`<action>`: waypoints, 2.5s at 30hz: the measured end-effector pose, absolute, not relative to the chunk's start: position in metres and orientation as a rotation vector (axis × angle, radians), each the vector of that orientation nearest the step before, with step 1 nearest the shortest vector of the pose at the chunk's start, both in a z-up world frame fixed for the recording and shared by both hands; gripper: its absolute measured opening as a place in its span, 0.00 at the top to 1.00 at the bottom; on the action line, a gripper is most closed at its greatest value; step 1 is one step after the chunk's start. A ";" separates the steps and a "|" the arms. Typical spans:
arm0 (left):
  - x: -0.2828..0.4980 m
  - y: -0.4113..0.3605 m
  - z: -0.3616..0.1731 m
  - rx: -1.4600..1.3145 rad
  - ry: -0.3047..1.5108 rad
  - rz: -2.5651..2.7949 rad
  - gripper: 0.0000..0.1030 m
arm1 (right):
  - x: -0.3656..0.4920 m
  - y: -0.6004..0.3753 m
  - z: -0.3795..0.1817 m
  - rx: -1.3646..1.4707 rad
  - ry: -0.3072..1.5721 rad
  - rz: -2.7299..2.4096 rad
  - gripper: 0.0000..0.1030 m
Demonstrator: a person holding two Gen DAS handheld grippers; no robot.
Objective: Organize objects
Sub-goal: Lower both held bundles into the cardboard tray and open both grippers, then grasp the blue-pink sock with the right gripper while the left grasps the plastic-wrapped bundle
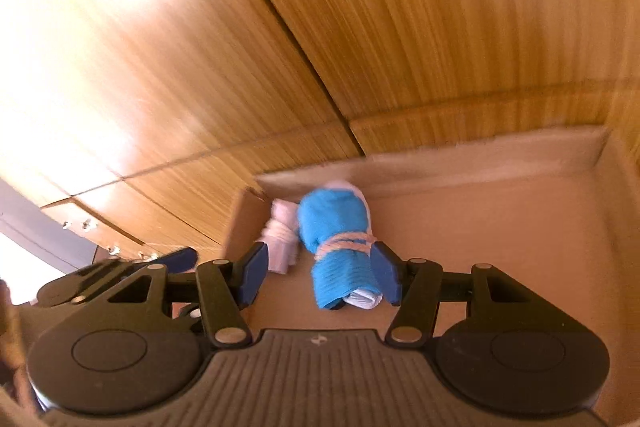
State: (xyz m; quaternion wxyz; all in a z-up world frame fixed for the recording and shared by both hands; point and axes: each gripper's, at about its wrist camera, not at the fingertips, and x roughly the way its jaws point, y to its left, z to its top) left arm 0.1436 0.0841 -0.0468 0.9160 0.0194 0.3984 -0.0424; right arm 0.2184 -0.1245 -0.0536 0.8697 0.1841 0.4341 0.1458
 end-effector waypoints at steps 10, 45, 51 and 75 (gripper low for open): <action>0.008 0.080 0.020 0.072 0.578 -0.085 0.01 | 0.051 -0.157 0.050 0.106 0.283 0.387 0.00; -0.079 0.079 -0.100 0.081 0.845 -0.170 0.04 | 0.052 -0.120 -0.070 0.012 0.791 0.385 0.17; -0.075 0.077 -0.109 0.055 0.874 -0.212 0.28 | 0.042 -0.128 -0.067 0.059 0.787 0.417 0.32; -0.056 0.075 -0.045 0.072 0.808 -0.233 0.53 | 0.035 -0.193 0.001 0.117 0.627 0.326 0.37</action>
